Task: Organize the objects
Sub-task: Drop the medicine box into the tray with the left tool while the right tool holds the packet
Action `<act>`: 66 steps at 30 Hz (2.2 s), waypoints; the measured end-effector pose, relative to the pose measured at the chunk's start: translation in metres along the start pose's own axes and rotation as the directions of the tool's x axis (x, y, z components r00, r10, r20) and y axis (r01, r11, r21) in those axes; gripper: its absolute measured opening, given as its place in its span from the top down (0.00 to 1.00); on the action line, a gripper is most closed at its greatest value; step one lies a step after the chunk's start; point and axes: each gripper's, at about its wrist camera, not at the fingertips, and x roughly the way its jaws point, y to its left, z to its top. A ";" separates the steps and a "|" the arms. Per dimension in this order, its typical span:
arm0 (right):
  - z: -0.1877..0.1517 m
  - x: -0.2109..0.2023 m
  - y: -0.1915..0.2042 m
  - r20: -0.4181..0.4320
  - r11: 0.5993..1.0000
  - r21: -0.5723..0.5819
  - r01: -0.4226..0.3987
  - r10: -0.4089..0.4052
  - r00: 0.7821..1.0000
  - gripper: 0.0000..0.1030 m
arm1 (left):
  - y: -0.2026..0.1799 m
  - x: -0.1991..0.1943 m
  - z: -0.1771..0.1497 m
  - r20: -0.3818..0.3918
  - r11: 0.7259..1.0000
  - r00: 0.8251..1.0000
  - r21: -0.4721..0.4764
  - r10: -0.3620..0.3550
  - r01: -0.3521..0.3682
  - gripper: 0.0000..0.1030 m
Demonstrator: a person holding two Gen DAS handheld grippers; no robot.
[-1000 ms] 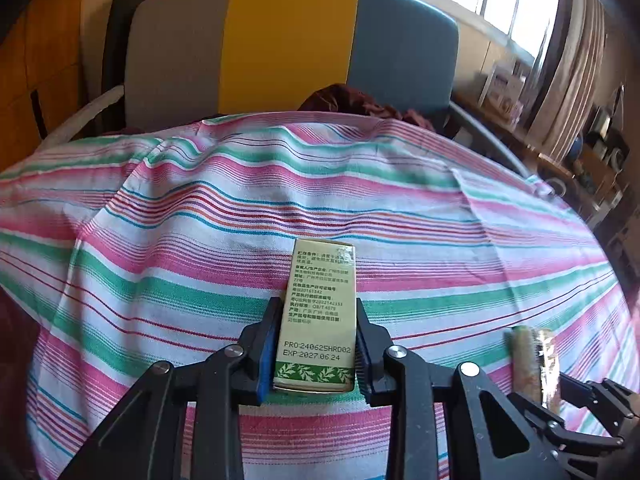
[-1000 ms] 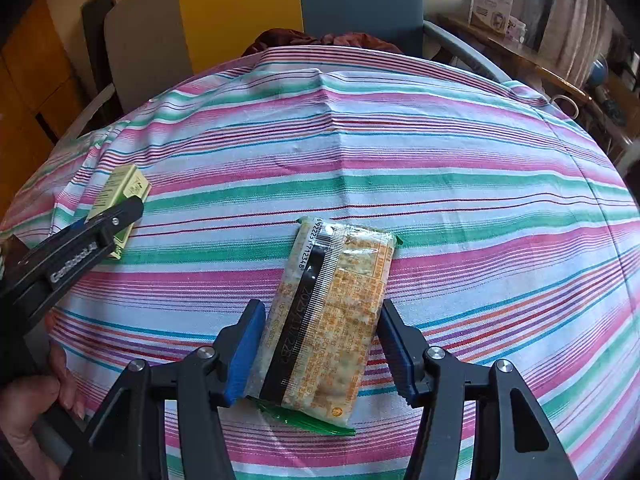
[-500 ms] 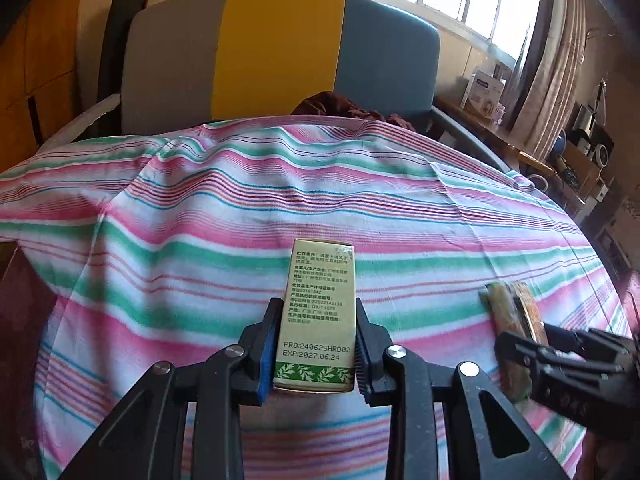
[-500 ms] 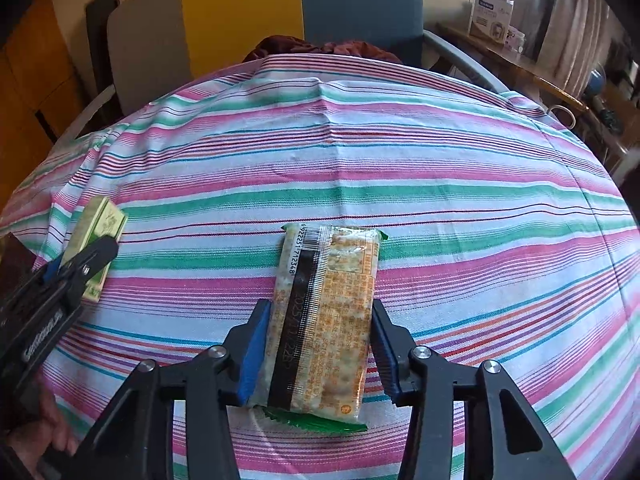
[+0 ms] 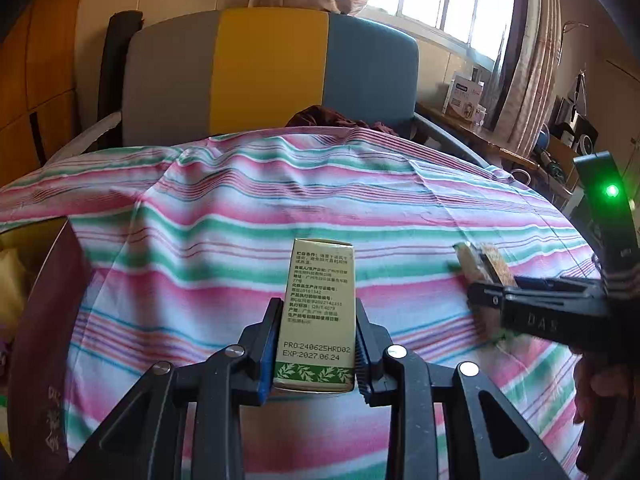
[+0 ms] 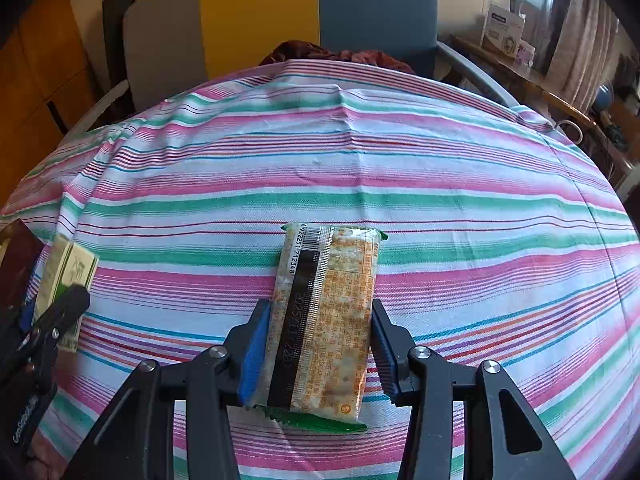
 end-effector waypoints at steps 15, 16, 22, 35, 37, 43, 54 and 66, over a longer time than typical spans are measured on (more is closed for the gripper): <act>-0.008 -0.008 0.019 0.011 0.996 -0.052 -0.079 0.079 0.997 0.54 | 0.003 -0.062 -0.046 -0.030 0.994 0.994 0.008 -0.109 0.109 0.70; -0.008 -0.008 0.020 0.011 0.995 -0.054 -0.085 0.086 0.996 0.54 | 0.004 -0.067 -0.047 -0.027 0.993 0.993 0.009 -0.114 0.114 0.70; -0.012 -0.012 0.026 0.022 0.992 -0.075 -0.106 0.108 0.994 0.54 | 0.025 -0.108 -0.039 0.043 0.990 0.990 -0.022 -0.138 0.139 0.70; -0.018 -0.026 0.047 0.096 0.980 -0.169 -0.102 0.120 0.988 0.54 | 0.116 -0.164 -0.028 0.119 0.988 0.993 -0.149 -0.018 0.036 0.70; -0.019 -0.029 0.052 0.110 0.978 -0.181 -0.106 0.128 0.986 0.54 | 0.133 -0.172 -0.030 0.129 0.985 0.992 -0.170 0.010 0.012 0.70; -0.024 -0.025 0.060 0.079 0.975 -0.179 -0.131 0.147 0.986 0.54 | 0.180 -0.166 -0.027 0.065 0.973 0.996 -0.225 0.055 -0.039 0.70; -0.028 -0.027 0.068 0.100 0.970 -0.211 -0.116 0.140 0.985 0.54 | 0.205 -0.116 -0.026 -0.121 0.974 0.985 -0.176 0.126 -0.146 0.70; -0.027 -0.028 0.067 0.110 0.971 -0.208 -0.119 0.144 0.983 0.54 | 0.206 -0.131 -0.033 -0.015 0.976 1.000 -0.219 0.005 -0.008 0.41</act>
